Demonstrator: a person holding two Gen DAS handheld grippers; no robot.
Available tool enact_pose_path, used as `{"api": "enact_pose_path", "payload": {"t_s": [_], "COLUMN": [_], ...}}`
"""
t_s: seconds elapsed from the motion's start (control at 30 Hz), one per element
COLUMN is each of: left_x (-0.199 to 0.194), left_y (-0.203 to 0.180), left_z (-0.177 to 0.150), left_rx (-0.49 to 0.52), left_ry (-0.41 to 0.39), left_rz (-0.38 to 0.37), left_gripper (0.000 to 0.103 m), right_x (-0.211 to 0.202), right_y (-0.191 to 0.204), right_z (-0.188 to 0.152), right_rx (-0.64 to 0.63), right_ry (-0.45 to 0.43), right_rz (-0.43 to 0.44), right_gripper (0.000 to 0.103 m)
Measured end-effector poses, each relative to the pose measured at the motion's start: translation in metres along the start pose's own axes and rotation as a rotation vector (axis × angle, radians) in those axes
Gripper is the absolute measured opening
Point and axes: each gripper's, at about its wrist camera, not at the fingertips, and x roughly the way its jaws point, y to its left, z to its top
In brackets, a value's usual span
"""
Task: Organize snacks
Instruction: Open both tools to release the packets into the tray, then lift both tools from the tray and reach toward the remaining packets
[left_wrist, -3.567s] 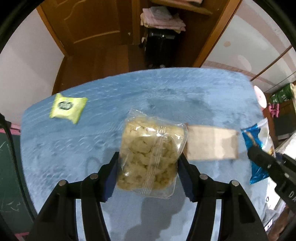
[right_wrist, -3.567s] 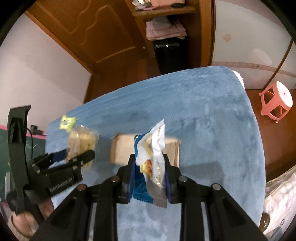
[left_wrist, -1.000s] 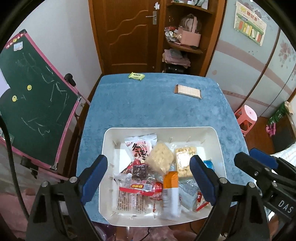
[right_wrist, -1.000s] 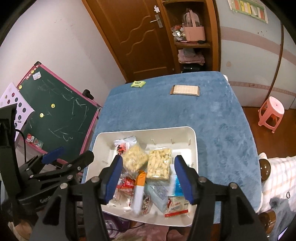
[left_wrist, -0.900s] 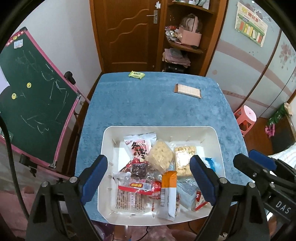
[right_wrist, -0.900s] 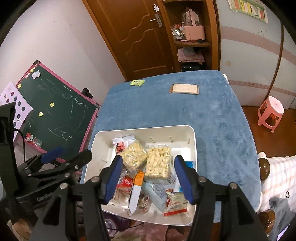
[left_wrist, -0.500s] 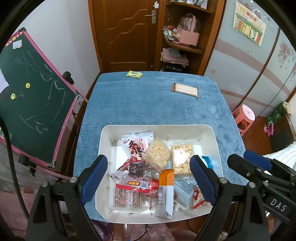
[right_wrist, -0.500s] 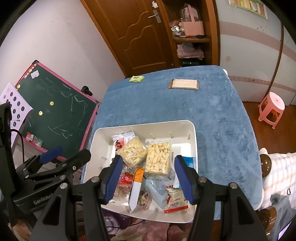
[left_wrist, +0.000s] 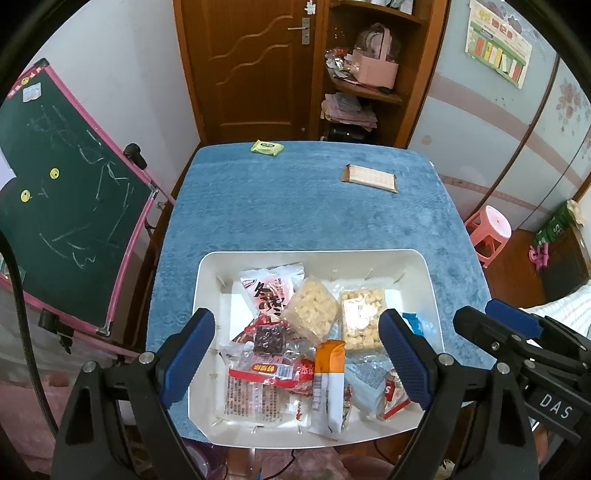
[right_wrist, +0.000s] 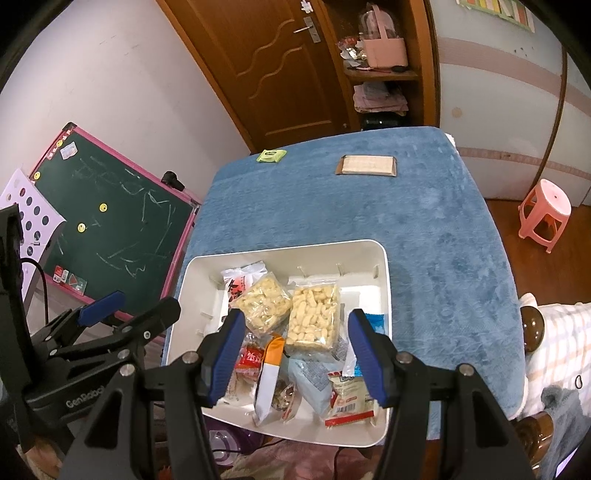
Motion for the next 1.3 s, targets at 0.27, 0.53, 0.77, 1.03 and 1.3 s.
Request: {"api": "enact_pose_path", "payload": {"t_s": [0.27, 0.53, 0.77, 1.03, 1.3], "left_x": [0.013, 0.032, 0.051, 0.072, 0.144], "left_y": [-0.009, -0.016, -0.012, 0.002, 0.012], "left_z": [0.012, 0.029, 0.06, 0.151, 0.267], "left_rx": [0.019, 0.035, 0.041, 0.065, 0.104], "left_ry": [0.023, 0.062, 0.069, 0.025, 0.029], "left_rz": [0.001, 0.005, 0.024, 0.053, 0.124], "left_gripper": [0.09, 0.09, 0.09, 0.09, 0.09], "right_x": [0.009, 0.029, 0.046, 0.056, 0.105], "right_y": [-0.015, -0.03, -0.035, -0.04, -0.062], "right_z": [0.009, 0.022, 0.046, 0.124, 0.226], "right_rx": [0.034, 0.076, 0.038, -0.168, -0.359], "right_ry": [0.019, 0.051, 0.06, -0.003, -0.017], "right_rz": [0.006, 0.015, -0.004, -0.107, -0.137], "right_gripper": [0.059, 0.059, 0.059, 0.059, 0.059]}}
